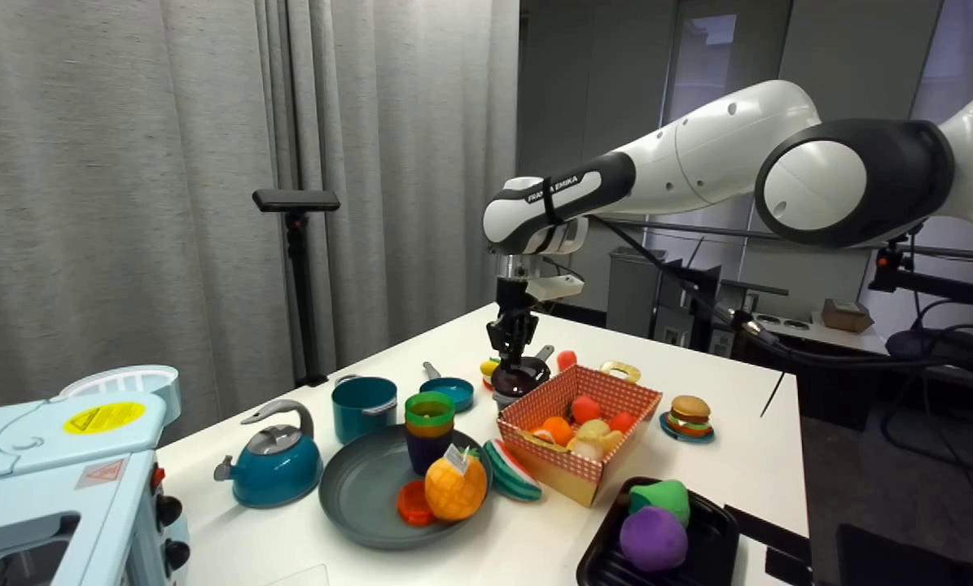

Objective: Take the lid off the black pot and put it in the box

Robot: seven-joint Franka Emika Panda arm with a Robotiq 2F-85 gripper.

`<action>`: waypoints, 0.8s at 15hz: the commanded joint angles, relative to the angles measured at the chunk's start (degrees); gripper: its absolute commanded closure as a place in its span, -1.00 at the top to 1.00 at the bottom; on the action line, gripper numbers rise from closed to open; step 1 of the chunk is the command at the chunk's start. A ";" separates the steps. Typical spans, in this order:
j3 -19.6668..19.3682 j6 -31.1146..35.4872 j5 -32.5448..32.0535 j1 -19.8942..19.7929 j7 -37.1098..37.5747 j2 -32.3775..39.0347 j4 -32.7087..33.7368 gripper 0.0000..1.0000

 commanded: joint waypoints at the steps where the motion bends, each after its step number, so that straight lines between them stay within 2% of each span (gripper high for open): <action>1: 0.52 0.53 0.04 -0.26 -1.91 0.13 0.84 -0.98; 5: 0.48 0.97 -0.65 0.12 -3.04 -0.87 0.35 -0.94; 8: 0.73 1.27 -0.60 0.16 -4.40 -1.90 -0.32 -0.99; 12: 1.36 -0.61 0.64 -1.55 -7.61 -2.25 1.74 -0.99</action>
